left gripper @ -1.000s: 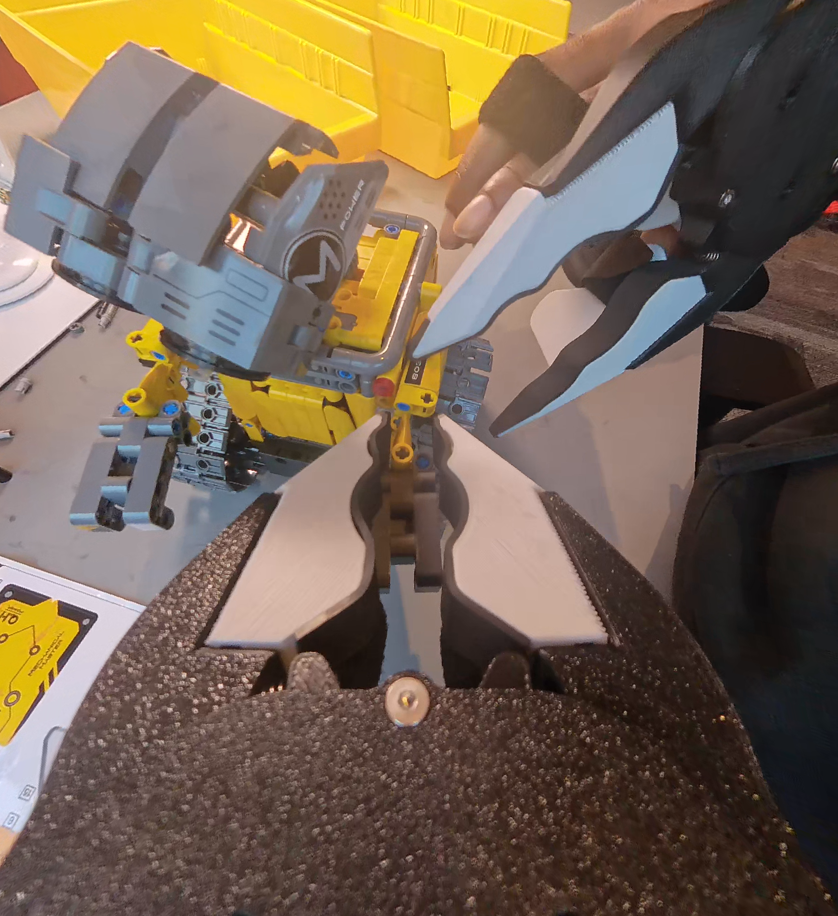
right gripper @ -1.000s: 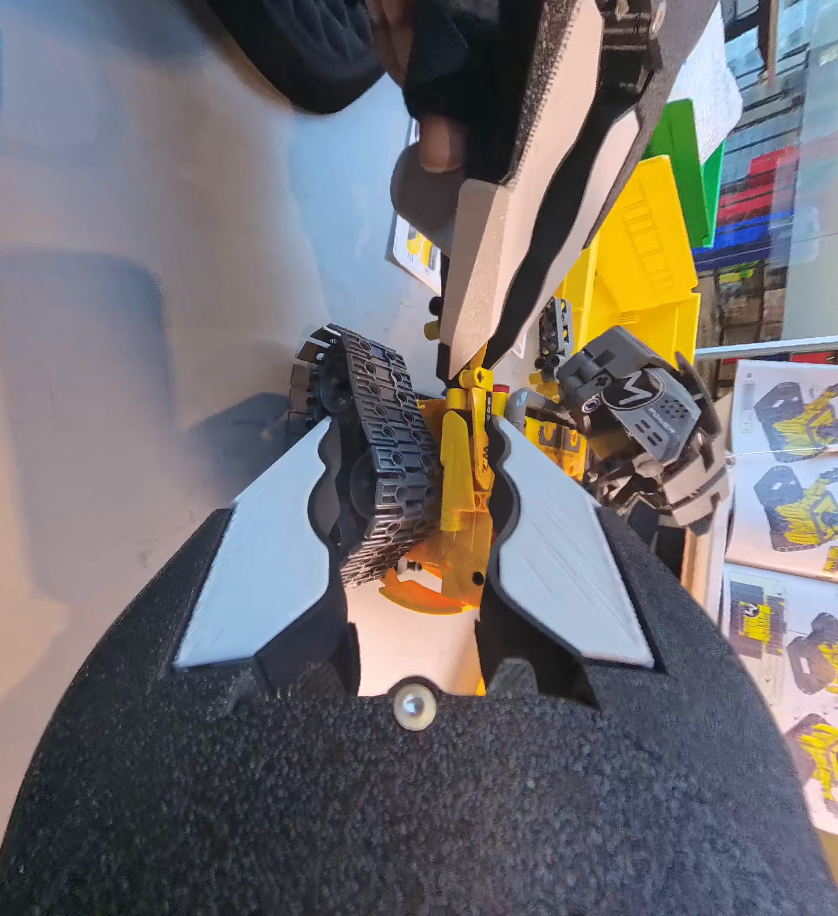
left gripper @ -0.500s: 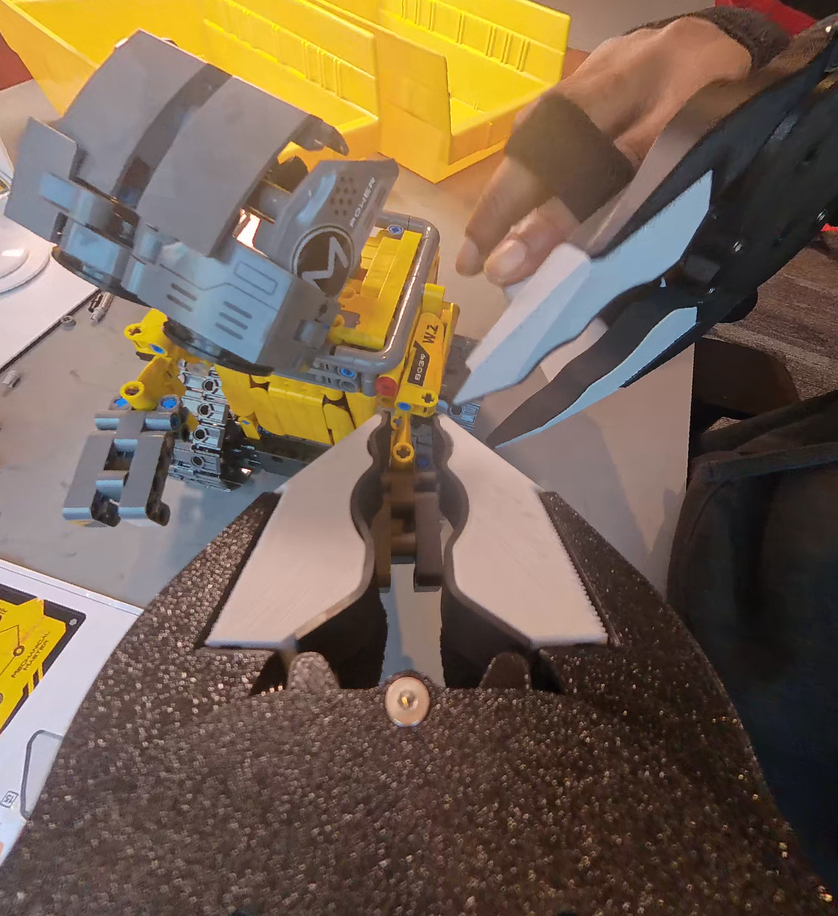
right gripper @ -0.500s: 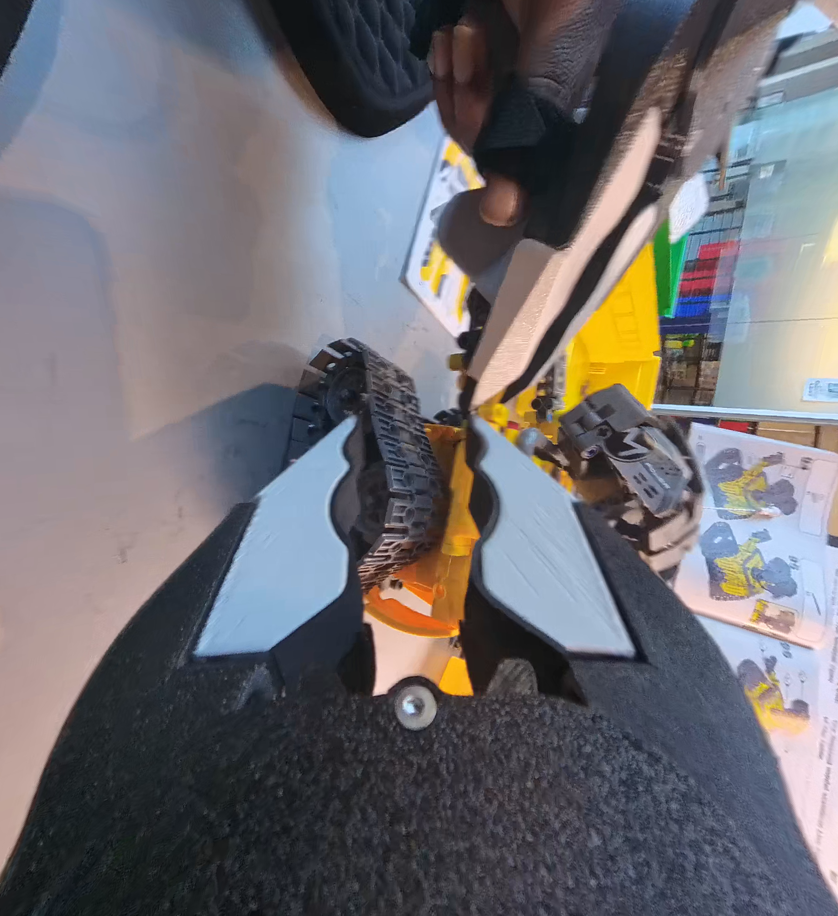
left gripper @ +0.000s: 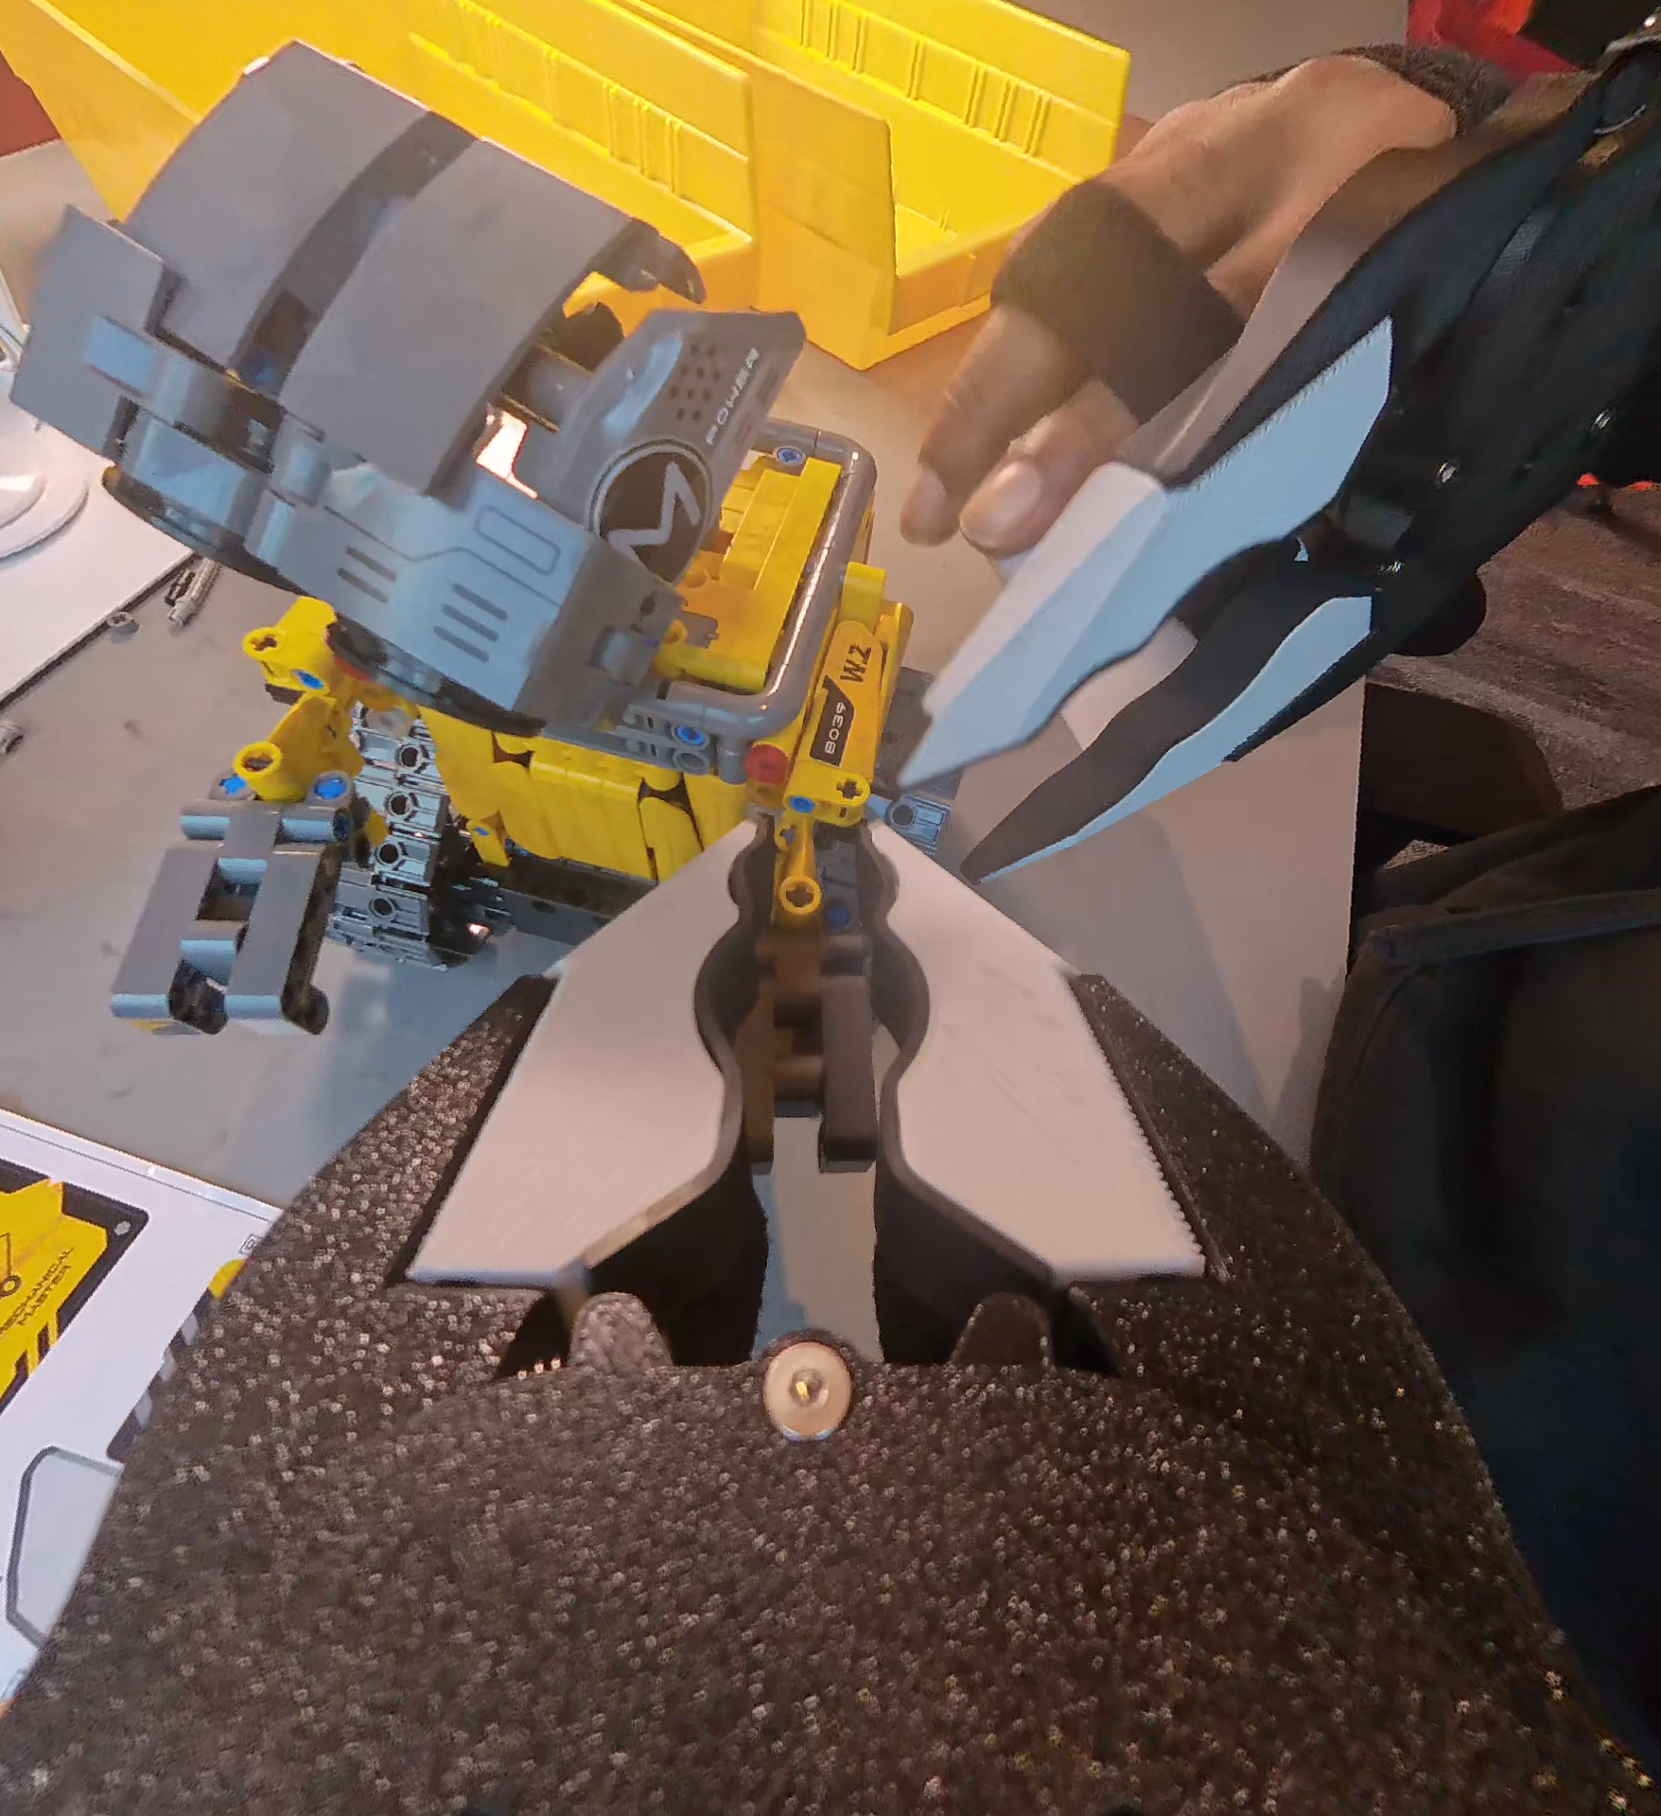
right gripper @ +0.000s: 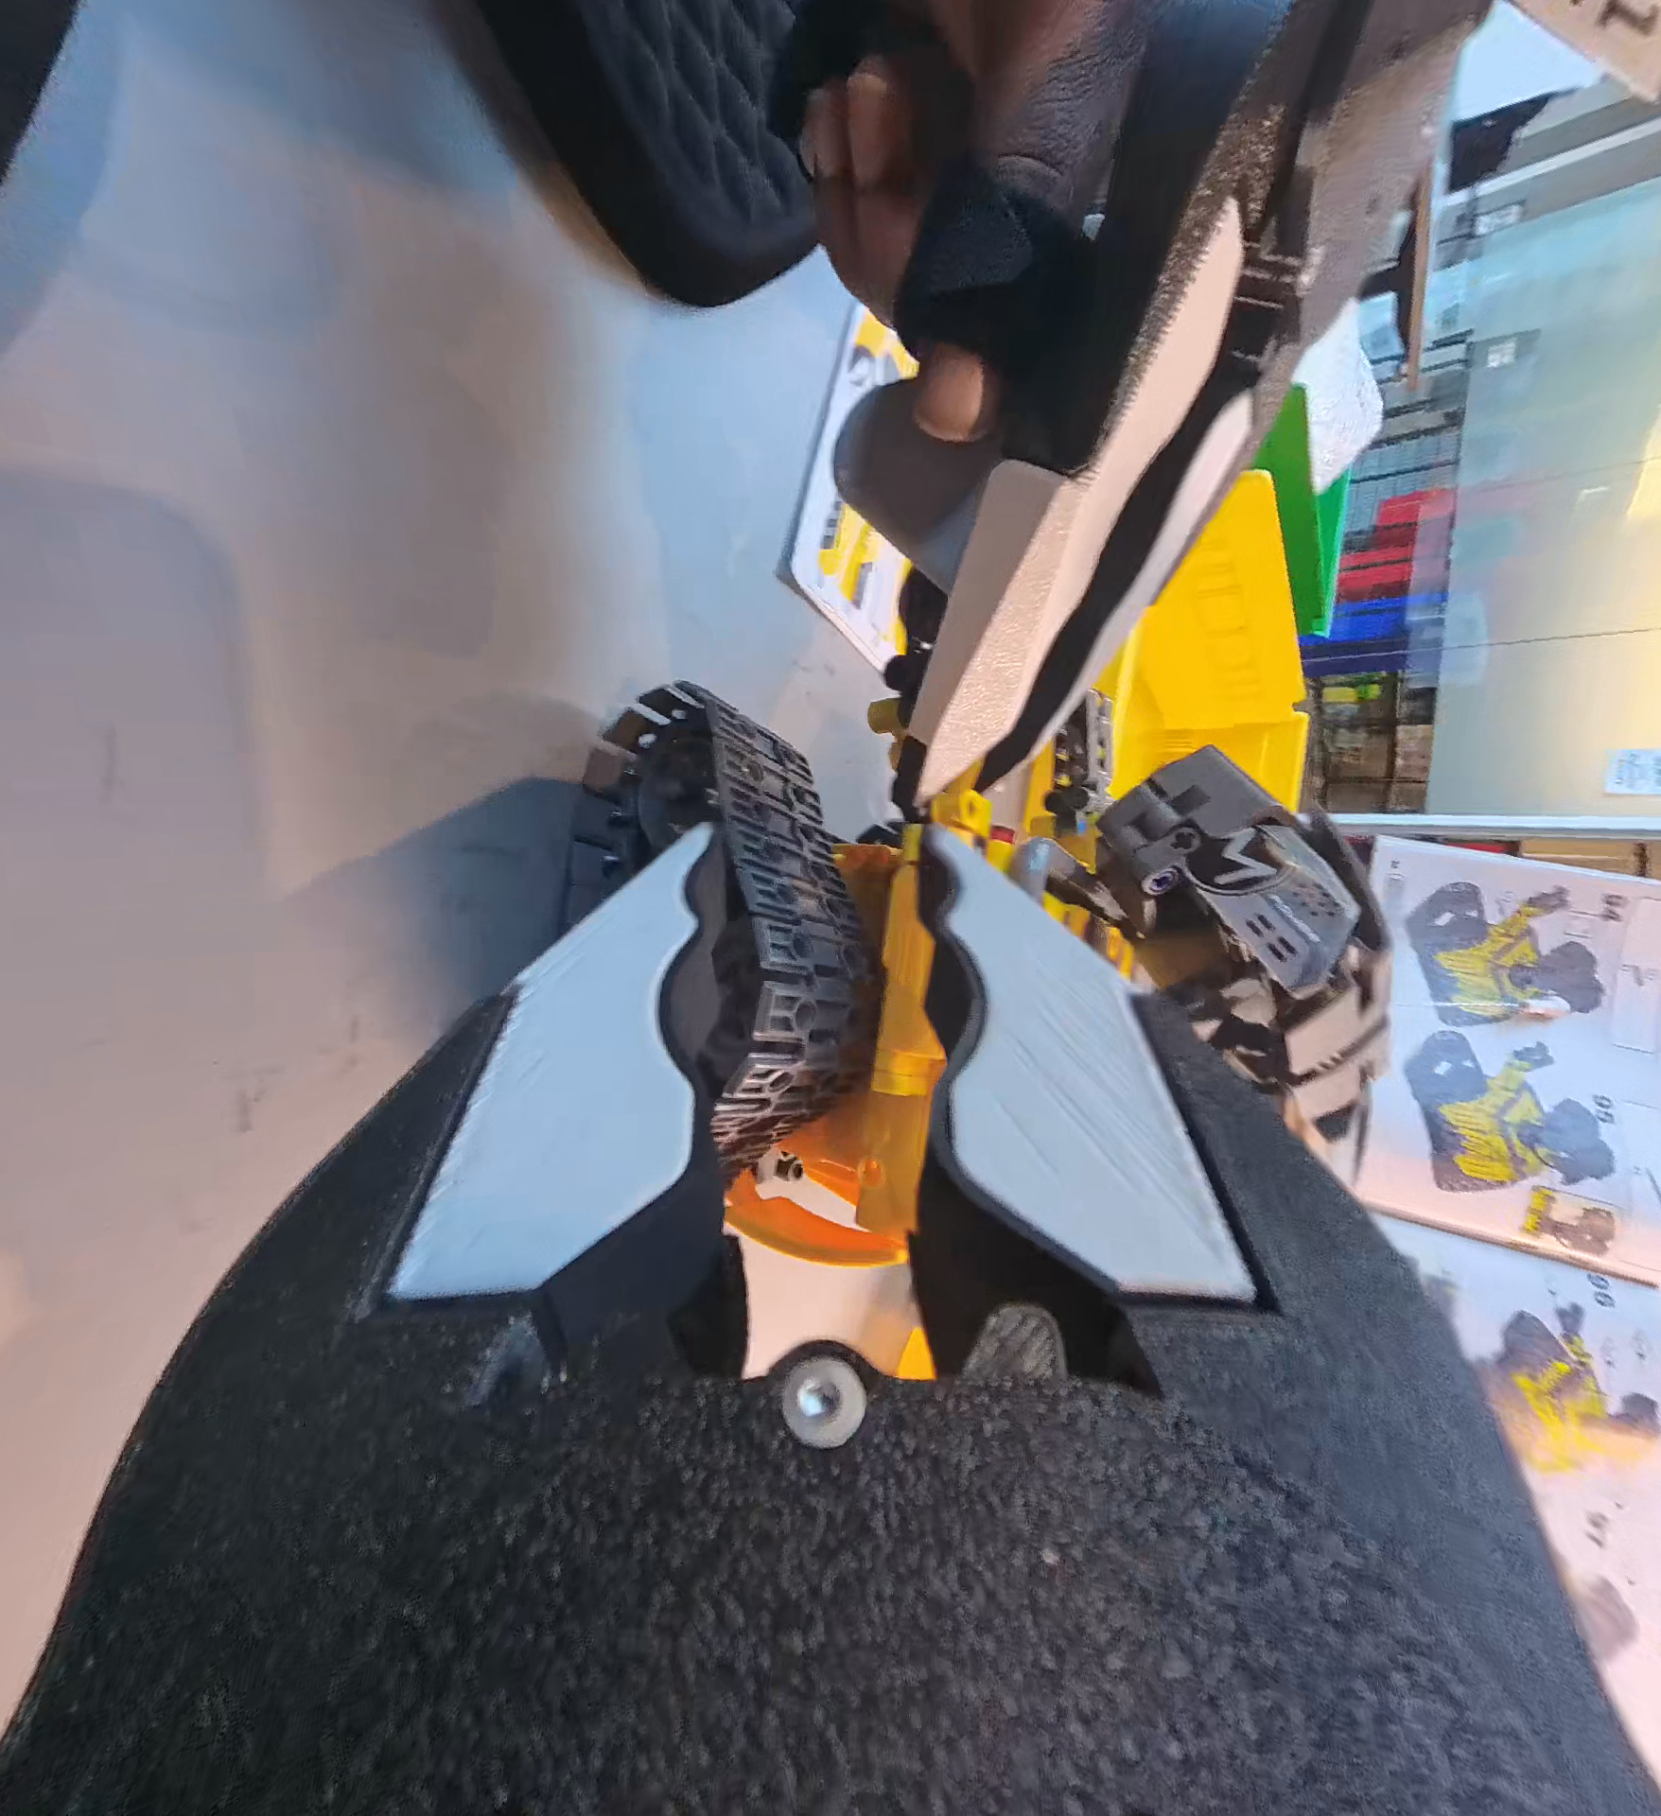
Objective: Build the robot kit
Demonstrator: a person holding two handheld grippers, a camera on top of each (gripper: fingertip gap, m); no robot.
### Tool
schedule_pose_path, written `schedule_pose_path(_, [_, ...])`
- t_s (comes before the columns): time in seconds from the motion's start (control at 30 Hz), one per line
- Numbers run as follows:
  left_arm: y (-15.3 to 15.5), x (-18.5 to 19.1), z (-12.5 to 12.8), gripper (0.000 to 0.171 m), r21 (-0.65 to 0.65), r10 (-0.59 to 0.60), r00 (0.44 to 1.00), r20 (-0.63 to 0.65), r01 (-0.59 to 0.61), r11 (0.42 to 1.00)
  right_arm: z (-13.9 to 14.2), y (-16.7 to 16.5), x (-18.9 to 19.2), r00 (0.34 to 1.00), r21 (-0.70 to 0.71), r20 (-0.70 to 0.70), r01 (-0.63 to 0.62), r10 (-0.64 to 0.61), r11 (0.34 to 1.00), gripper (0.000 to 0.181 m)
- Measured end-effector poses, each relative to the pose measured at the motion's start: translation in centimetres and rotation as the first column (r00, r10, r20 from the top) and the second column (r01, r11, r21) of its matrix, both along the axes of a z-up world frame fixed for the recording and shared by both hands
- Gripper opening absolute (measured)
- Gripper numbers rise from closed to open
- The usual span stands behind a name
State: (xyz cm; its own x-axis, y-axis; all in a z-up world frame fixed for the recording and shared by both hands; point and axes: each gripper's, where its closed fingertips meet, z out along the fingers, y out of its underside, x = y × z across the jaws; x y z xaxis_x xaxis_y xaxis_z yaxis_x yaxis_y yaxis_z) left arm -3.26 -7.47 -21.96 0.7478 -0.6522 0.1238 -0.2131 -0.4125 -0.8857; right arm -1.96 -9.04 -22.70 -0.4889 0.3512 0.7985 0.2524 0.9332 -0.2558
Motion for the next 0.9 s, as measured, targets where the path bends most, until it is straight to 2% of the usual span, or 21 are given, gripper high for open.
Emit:
schedule_pose_path(0.07, [0.0, 0.0, 0.0, 0.015, 0.0, -0.003, 1.0, 0.0, 0.003, 1.0, -0.3, -0.4, 0.2, 1.0, -0.015, 0.011, -0.008, 0.008, 1.0, 0.033])
schedule_pose_path(0.17, [0.0, 0.0, 0.0, 0.015, 0.001, -0.004, 1.0, -0.001, 0.004, 1.0, 1.8, -0.4, -0.5, 0.997, -0.112, -0.075, 0.028, -0.036, 0.993, 0.03])
schedule_pose_path(0.23, [0.0, 0.0, 0.0, 0.015, 0.005, -0.005, 1.0, -0.002, 0.005, 1.0, 2.6, 0.5, -0.9, 0.993, -0.126, -0.085, 0.075, -0.086, 0.989, 0.029])
schedule_pose_path(0.33, [0.0, 0.0, 0.0, 0.015, 0.013, -0.006, 1.0, -0.009, 0.006, 1.0, 1.8, 1.5, -1.4, 0.992, -0.092, -0.058, 0.109, -0.115, 0.99, 0.022])
schedule_pose_path(0.53, [-0.1, 0.1, 0.0, 0.015, 0.014, -0.012, 1.0, 0.0, 0.012, 1.0, 1.6, 1.5, -1.5, 0.994, -0.156, 0.031, 0.111, -0.108, 0.981, 0.016])
schedule_pose_path(0.6, [-0.1, 0.1, 0.0, 0.015, 0.016, -0.016, 1.0, -0.003, 0.016, 1.0, 1.7, 1.4, -1.4, 0.991, -0.215, 0.086, 0.124, -0.107, 0.969, 0.015])
schedule_pose_path(0.63, [-0.1, 0.1, 0.0, 0.015, 0.018, -0.018, 1.0, -0.004, 0.018, 1.0, 2.0, 1.5, -1.4, 0.989, -0.248, 0.106, 0.131, -0.107, 0.96, 0.008])
schedule_pose_path(0.73, [-0.1, 0.0, 0.0, 0.015, 0.02, -0.015, 1.0, -0.004, 0.015, 1.0, 2.0, 1.6, -1.3, 0.982, -0.267, 0.17, 0.13, -0.086, 0.955, 0.011])
schedule_pose_path(0.83, [-0.1, -0.1, 0.0, 0.015, 0.018, -0.012, 1.0, 0.004, 0.012, 1.0, 2.0, 1.5, -1.5, 0.984, -0.221, 0.166, 0.094, -0.058, 0.971, 0.009])
schedule_pose_path(0.9, [-0.1, -0.1, 0.1, 0.015, 0.016, -0.012, 1.0, 0.017, 0.012, 1.0, 2.0, 1.4, -1.4, 0.984, -0.249, 0.17, 0.091, -0.049, 0.964, 0.005])
